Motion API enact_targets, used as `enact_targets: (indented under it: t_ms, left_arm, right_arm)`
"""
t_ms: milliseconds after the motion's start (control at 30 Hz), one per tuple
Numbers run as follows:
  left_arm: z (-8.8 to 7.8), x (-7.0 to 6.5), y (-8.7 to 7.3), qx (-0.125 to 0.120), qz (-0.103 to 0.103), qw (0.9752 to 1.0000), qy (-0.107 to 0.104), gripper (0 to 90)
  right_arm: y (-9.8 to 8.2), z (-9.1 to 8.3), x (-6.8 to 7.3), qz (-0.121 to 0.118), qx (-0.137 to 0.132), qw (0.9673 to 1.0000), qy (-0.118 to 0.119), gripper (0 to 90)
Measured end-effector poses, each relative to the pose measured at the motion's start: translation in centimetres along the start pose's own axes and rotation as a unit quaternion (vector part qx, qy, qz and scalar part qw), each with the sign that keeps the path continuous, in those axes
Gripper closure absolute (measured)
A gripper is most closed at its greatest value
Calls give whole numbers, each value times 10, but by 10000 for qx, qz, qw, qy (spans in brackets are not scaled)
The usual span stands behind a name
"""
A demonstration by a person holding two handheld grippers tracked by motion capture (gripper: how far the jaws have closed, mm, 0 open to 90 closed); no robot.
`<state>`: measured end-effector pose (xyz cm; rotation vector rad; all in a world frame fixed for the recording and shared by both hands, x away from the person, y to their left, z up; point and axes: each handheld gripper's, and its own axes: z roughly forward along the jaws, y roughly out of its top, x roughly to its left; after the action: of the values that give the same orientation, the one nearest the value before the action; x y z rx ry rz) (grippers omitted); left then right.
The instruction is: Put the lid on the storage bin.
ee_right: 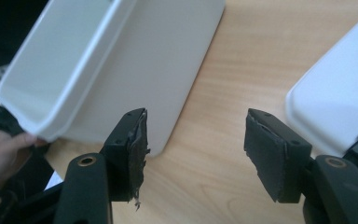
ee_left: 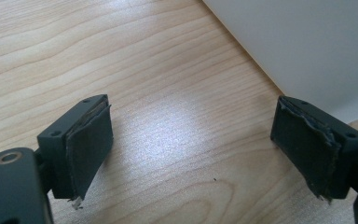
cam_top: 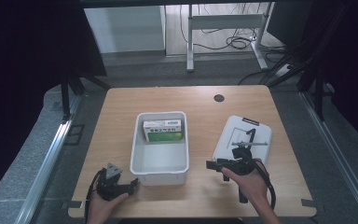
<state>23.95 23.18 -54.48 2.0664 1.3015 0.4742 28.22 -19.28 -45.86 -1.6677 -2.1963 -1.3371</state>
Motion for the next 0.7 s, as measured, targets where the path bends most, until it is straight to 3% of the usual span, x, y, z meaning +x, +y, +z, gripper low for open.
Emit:
enact_targets:
  t_ms: [533,700]
  left_arm:
    - [1,1,1,0,56,10000,-31,122]
    - [1,2,1,1,54,10000,-32,122]
  right_arm:
    - [34,-25,-4,-67,-352,9993,-98,398]
    - [41,-27,-7,-50,-302,9993,-194,400]
